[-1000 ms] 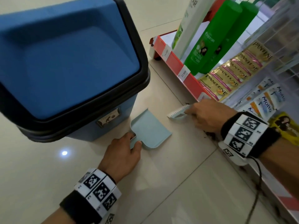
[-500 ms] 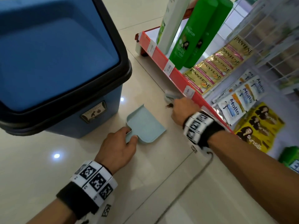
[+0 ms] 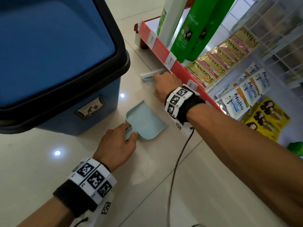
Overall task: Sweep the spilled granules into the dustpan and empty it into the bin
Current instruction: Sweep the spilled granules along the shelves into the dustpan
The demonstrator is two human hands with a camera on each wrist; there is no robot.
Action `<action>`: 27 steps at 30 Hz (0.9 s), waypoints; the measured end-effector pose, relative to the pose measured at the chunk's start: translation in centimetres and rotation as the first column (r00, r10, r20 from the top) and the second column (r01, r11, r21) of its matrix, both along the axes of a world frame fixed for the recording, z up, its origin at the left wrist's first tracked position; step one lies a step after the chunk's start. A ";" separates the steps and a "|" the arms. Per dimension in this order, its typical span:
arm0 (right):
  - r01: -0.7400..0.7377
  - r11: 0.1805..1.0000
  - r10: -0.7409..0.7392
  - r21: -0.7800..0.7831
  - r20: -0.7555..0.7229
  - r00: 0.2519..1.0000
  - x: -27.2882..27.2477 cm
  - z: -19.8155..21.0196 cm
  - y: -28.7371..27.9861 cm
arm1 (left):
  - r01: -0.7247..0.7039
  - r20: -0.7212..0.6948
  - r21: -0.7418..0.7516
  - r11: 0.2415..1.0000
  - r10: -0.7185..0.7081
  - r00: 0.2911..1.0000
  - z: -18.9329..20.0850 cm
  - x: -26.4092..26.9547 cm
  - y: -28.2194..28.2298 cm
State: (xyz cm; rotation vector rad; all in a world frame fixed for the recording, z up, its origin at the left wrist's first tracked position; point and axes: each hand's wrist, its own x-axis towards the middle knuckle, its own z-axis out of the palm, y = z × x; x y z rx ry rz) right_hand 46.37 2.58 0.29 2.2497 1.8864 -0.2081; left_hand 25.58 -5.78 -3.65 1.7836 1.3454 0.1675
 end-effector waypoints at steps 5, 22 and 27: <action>-0.054 0.984 0.035 -0.170 -0.115 0.993 3.6 0.7 -5.4 | -0.001 0.017 -0.021 1.000 0.001 1.000 0.3 -1.0 -0.4; -0.113 0.994 0.112 -0.006 -0.065 0.992 0.9 0.7 -3.6 | 0.016 -0.036 -0.006 1.000 -0.016 0.999 0.6 -0.6 -0.9; -0.036 0.973 0.026 -0.230 -0.046 0.999 2.6 2.0 -8.8 | 0.006 -0.023 -0.007 1.000 -0.006 1.000 1.1 -0.9 -0.8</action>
